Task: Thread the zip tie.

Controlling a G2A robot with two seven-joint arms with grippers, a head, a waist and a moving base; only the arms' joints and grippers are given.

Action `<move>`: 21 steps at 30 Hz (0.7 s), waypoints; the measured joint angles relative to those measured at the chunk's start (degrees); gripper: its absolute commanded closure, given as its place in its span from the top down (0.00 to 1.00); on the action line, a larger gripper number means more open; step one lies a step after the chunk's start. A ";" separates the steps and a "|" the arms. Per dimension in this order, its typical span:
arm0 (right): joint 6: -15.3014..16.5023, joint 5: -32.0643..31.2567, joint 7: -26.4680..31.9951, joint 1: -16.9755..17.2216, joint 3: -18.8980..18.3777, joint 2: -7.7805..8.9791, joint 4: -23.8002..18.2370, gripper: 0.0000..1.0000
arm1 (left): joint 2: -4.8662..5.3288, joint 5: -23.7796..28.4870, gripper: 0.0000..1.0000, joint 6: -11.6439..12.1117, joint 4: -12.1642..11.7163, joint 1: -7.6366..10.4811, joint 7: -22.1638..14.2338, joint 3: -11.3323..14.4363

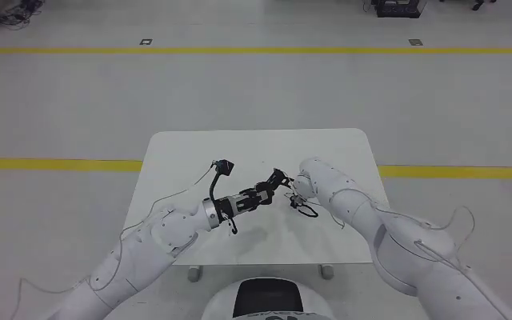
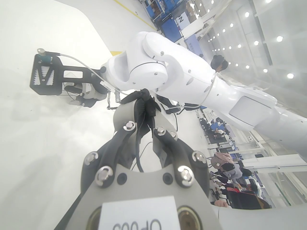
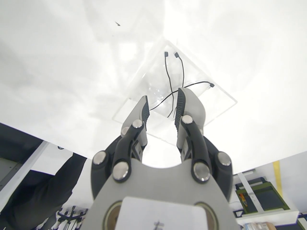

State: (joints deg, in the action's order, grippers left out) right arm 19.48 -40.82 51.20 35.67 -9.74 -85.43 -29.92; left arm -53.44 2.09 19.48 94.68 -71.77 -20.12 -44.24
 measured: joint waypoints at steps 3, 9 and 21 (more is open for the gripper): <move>0.00 -0.03 -0.21 0.11 0.00 -0.51 1.03 0.25 | 0.00 0.00 0.00 0.00 0.00 0.00 0.00 0.00; 0.00 0.06 -0.38 0.16 0.00 -1.32 2.53 0.24 | 0.00 0.00 0.00 0.00 0.00 0.00 0.00 0.00; 0.00 -0.18 -1.45 -0.08 0.00 -2.15 3.85 0.18 | 0.00 0.00 0.00 0.00 0.00 0.00 0.00 0.00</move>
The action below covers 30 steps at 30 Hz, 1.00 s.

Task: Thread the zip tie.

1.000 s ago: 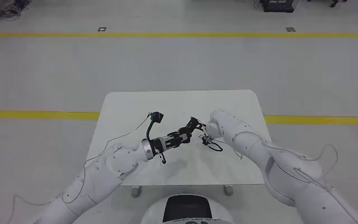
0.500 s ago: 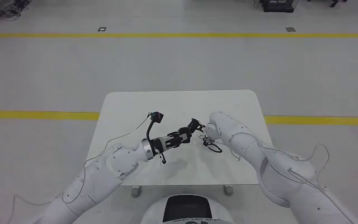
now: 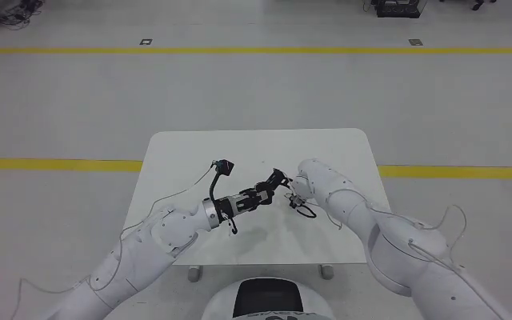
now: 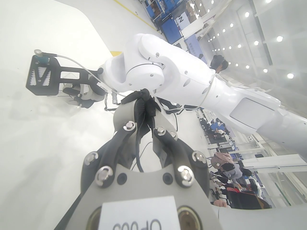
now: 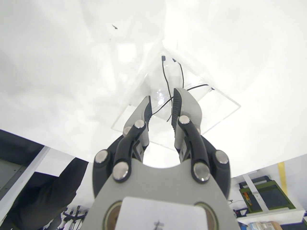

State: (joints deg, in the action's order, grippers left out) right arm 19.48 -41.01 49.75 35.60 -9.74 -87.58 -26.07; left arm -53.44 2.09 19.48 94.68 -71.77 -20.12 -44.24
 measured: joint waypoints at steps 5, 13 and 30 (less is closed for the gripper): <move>0.00 0.75 -0.27 -0.16 0.00 -0.22 0.83 0.17 | 0.00 0.00 0.00 0.00 0.00 0.00 0.00 0.00; 0.00 1.79 1.09 -0.15 0.00 -0.64 1.36 0.15 | 0.00 0.00 0.00 0.00 0.00 0.00 0.00 0.00; 0.00 1.54 0.30 -0.47 0.00 -0.81 2.02 0.14 | 0.00 0.00 0.00 0.00 0.00 0.00 0.00 0.00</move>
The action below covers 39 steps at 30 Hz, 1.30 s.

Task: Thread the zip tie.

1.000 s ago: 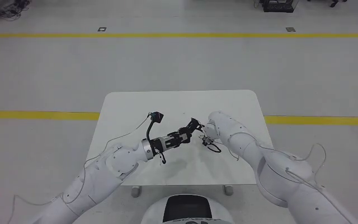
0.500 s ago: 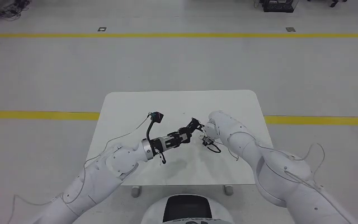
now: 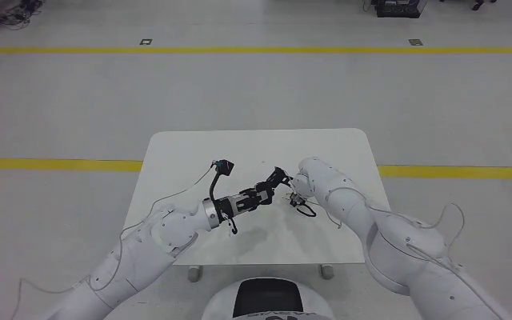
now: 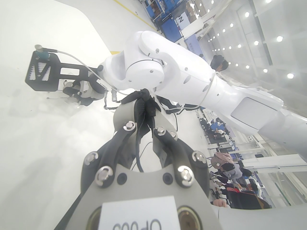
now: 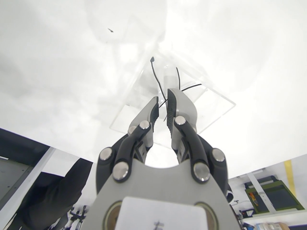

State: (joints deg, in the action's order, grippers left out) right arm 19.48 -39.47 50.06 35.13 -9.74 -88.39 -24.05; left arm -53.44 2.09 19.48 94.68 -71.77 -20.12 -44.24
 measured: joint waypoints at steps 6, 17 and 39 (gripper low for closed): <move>0.00 0.33 0.81 0.15 0.00 -0.13 0.08 0.15 | 0.00 0.00 0.00 0.00 0.00 0.00 0.00 0.00; 0.00 0.88 1.71 0.23 0.00 -0.40 0.58 0.14 | 0.00 0.00 0.00 0.00 0.00 0.00 0.00 0.00; 0.00 0.03 1.01 0.05 0.00 -0.82 0.89 0.01 | 0.00 0.00 0.00 0.00 0.00 0.00 0.00 0.00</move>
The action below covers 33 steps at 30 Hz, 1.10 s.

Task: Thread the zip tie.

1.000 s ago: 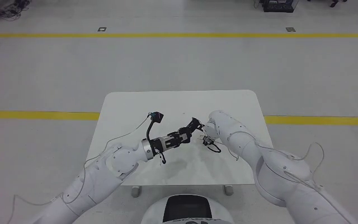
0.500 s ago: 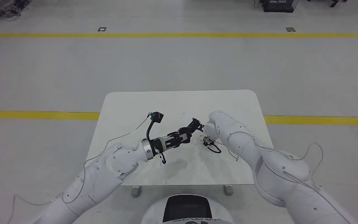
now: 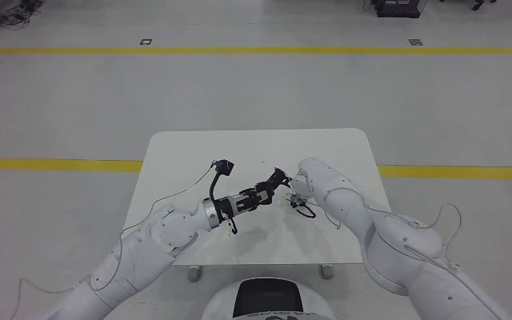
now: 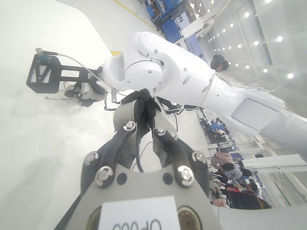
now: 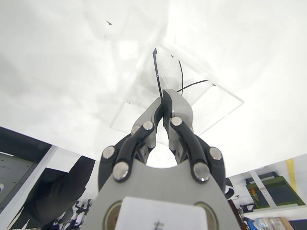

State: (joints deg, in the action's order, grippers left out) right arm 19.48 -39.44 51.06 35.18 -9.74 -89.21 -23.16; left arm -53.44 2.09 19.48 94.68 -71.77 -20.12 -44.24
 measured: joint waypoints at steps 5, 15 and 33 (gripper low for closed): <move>0.00 -0.57 -0.43 0.20 0.00 0.30 -0.76 0.26 | 0.00 0.00 0.00 0.00 0.00 0.00 0.00 0.00; 0.00 -0.15 -0.24 0.39 0.00 0.72 -1.38 0.22 | 0.00 0.00 0.00 0.00 0.00 0.00 0.00 0.00; 0.00 0.23 -0.15 0.77 0.00 0.85 -1.09 0.05 | 0.00 0.00 0.00 0.00 0.00 0.00 0.00 0.00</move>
State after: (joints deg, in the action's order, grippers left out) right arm 19.48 -39.22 50.91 35.95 -9.74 -88.37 -24.25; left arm -53.44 2.09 19.48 94.68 -71.77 -20.12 -44.24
